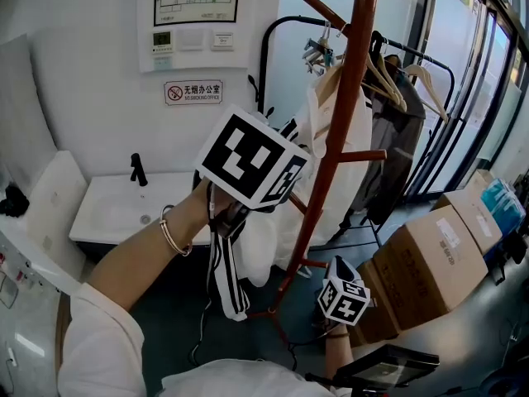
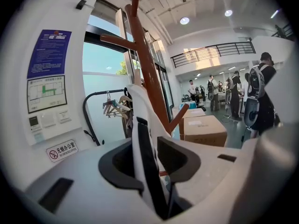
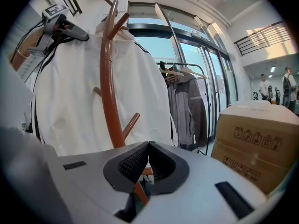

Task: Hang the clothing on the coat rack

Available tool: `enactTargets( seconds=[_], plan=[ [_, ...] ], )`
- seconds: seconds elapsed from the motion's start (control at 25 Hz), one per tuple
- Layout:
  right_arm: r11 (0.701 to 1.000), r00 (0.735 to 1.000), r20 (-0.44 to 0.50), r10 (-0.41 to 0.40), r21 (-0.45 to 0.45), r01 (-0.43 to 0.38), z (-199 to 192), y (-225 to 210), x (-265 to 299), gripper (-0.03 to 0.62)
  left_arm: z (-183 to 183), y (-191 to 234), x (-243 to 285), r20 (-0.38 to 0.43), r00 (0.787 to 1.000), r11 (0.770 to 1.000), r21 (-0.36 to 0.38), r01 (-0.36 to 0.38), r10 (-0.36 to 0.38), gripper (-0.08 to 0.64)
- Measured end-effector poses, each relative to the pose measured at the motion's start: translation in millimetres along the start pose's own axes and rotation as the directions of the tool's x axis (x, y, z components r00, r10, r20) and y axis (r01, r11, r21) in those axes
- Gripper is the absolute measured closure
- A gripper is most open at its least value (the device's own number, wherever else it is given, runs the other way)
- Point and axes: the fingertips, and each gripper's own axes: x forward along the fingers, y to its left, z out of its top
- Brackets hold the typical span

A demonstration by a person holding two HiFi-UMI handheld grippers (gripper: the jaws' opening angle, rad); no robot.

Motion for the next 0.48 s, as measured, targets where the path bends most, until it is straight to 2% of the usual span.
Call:
enactTargets(
  seconds=[0.16,0.48],
  plan=[
    [1.0,1.0,-0.001,0.003,0.0,-0.003,-1.4,2.5,-2.3,0.569,2.0,4.4,-4.5,0.013,0.999,0.999,0.014,-0.029,0.029,0.434],
    [1.0,1.0,-0.009,0.014,-0.006,-0.014,-7.3,10.3,-8.4,0.569,0.8,1.4,-14.8,0.033,0.999,0.999,0.01,-0.036,0.035,0.426]
  ],
)
